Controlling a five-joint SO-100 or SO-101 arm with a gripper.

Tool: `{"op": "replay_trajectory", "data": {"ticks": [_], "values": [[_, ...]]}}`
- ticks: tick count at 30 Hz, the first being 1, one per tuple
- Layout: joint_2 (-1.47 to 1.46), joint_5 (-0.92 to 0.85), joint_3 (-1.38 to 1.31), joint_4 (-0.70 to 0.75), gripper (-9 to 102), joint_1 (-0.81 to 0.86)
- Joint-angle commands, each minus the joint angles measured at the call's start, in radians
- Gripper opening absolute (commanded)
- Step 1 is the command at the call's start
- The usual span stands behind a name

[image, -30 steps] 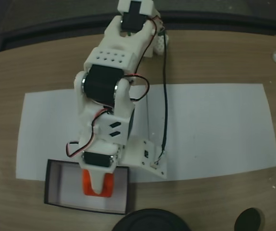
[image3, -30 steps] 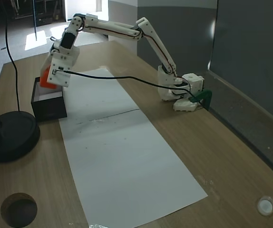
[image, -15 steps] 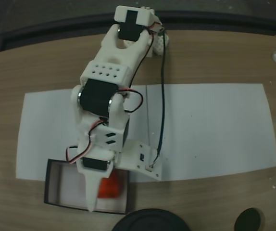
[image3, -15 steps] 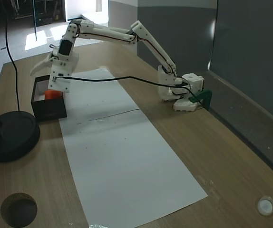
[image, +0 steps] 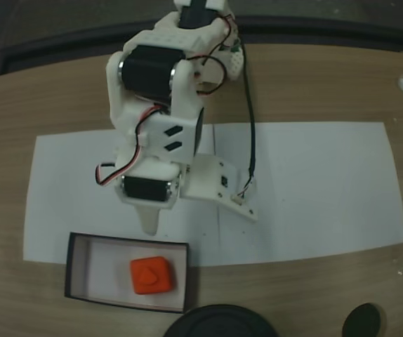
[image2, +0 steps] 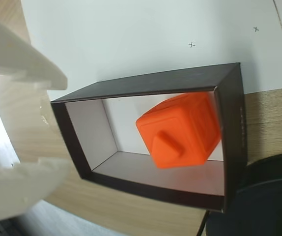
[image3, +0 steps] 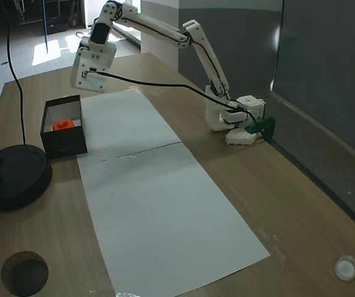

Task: Grab a orange square and put it in the box.

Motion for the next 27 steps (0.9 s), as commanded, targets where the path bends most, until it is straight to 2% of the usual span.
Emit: {"op": "replay_trajectory", "data": {"ticks": [1,5,13,22,27], "values": [[0.173,-0.003,-0.046,0.032,3,-0.025],[0.342,0.006,0.094,0.032,2,-0.038],[0.848,-0.003,0.629,0.006,2,-0.124],[1.546,-0.002,1.236,-0.206,1,-0.235],[1.816,-0.002,1.462,-0.276,1,-0.241]]}}
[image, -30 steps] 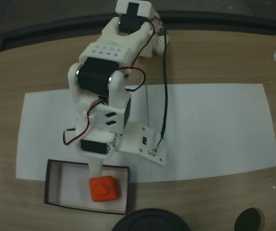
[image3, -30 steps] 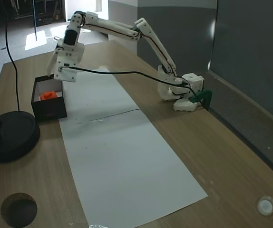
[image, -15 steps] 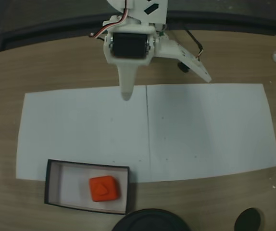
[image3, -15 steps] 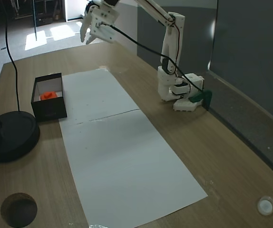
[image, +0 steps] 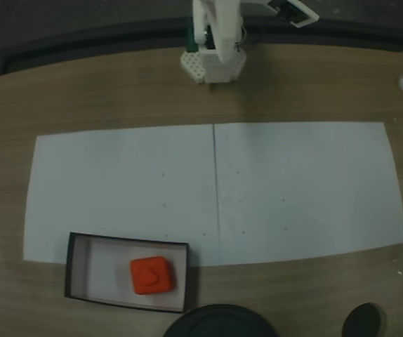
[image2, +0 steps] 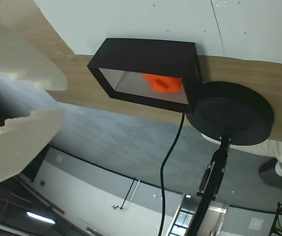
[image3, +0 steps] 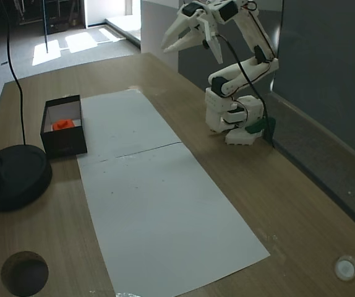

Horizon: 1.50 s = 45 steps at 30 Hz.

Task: Grab a orange square and put it in the box.

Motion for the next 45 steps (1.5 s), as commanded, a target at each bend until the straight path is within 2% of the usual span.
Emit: {"op": "replay_trajectory", "data": {"ticks": [1,8,21,28,36,45], "values": [[0.115,-0.002,0.101,-0.044,1,-0.008],[0.339,-0.003,0.236,-0.091,1,-0.009],[0.503,-0.003,0.428,-0.130,1,-0.011],[0.511,-0.003,0.578,-0.164,1,-0.015],[0.511,0.006,0.896,-0.186,1,-0.017],[0.511,0.006,1.002,-0.179,1,-0.017]]}}
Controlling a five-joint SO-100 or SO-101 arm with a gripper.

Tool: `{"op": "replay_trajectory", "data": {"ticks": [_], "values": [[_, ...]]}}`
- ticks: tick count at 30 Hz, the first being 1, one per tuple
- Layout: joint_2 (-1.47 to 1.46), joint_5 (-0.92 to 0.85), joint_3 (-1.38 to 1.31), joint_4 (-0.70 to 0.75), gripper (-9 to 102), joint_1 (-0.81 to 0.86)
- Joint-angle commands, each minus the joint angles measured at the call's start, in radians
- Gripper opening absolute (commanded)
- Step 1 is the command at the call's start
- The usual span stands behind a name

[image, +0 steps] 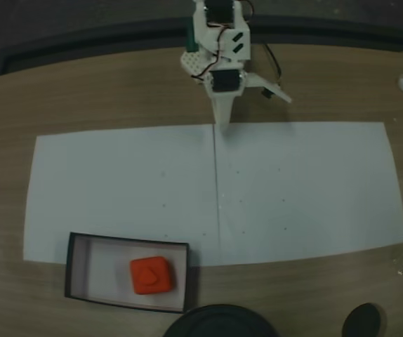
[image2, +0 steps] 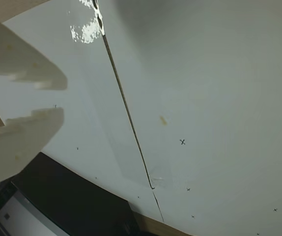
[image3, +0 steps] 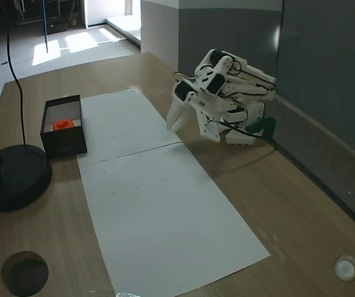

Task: Grab a orange square and put it in the box.

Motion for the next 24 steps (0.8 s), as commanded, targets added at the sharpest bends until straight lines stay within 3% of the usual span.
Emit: {"op": "replay_trajectory", "data": {"ticks": [1,24], "values": [[0.025,0.003,-0.012,-0.009,1,0.003],[0.025,0.005,0.006,0.002,1,0.003]]}}
